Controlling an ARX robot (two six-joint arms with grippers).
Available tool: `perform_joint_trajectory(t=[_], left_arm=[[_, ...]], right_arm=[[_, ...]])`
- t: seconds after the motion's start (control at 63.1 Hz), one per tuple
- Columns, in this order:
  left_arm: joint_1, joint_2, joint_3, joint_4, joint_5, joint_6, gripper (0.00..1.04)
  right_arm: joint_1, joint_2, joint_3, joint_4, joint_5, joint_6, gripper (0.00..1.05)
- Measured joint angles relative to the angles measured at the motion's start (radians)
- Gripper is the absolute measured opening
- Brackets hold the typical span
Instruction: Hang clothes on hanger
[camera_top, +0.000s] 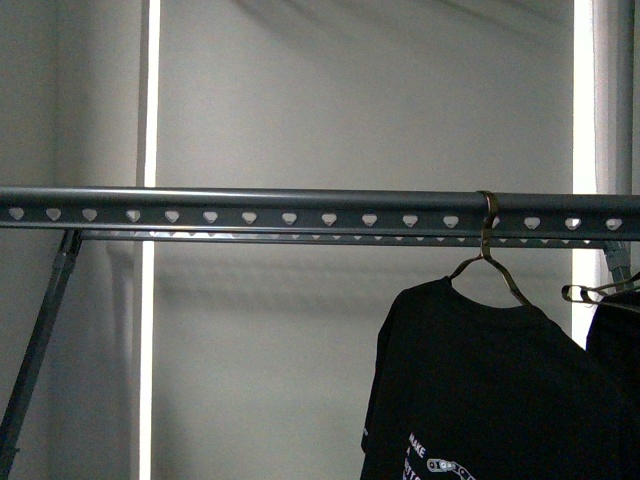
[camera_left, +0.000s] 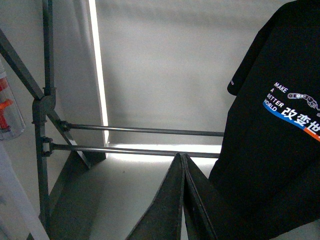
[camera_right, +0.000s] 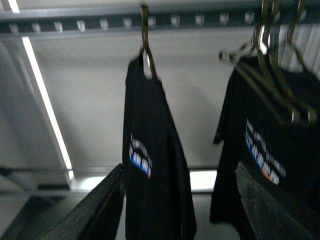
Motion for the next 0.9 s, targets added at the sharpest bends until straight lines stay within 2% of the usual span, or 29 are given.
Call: perform_joint_trajectory(t=[0.079, 0.111, 0.19, 0.285, 0.903], left_arm=[[0.000, -0.023, 0.000, -0.018, 0.001, 0.000, 0.04], [0.000, -0.031, 0.000, -0.030, 0.001, 0.000, 0.04], [0.000, -0.172, 0.000, -0.195, 0.000, 0.000, 0.04], [0.000, -0.201, 0.000, -0.206, 0.000, 0.000, 0.04], [0.000, -0.202, 0.000, -0.208, 0.000, 0.000, 0.04]], right_arm=[[0.000, -0.063, -0.065, -0.024, 0.000, -0.010, 0.49], [0.000, -0.082, -0.090, -0.016, 0.000, -0.013, 0.40], [0.000, -0.117, -0.143, 0.004, 0.000, -0.018, 0.19], [0.000, -0.147, -0.184, 0.020, 0.000, -0.022, 0.01], [0.000, -0.240, -0.314, 0.051, 0.000, -0.022, 0.02]])
